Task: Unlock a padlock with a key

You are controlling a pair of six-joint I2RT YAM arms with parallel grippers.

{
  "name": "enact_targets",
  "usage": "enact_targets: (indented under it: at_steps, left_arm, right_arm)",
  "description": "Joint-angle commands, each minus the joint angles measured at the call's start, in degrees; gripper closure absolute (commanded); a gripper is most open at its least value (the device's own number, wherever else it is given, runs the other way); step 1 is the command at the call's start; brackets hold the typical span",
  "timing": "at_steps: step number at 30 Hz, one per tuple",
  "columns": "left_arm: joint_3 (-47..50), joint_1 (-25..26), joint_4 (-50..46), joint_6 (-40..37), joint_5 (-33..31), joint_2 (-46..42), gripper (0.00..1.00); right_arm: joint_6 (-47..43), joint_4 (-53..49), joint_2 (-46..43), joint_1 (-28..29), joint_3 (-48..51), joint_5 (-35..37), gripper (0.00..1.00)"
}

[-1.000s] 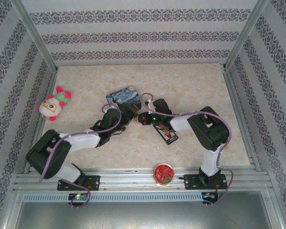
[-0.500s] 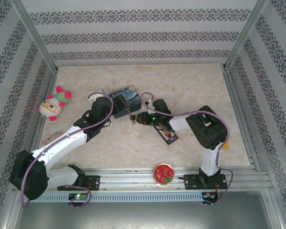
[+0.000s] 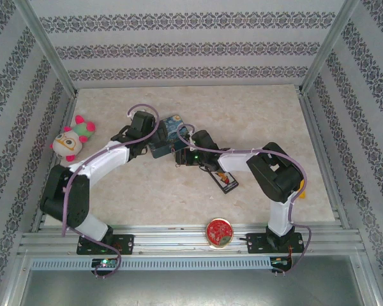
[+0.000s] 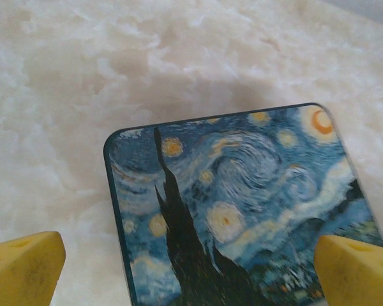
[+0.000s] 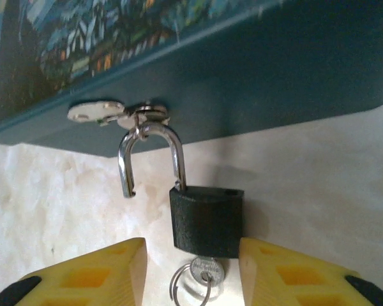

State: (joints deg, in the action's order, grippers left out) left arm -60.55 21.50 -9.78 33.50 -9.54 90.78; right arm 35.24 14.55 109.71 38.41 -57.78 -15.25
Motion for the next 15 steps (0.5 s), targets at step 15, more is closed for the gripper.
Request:
enact_targets:
  at_steps: [15]
  left_arm:
    - [-12.39, -3.59, -9.01, -4.72, -2.68, 15.67, 0.01]
  right_arm:
    - [-3.39, -6.83, 5.79, 2.08, -5.95, 3.69, 0.52]
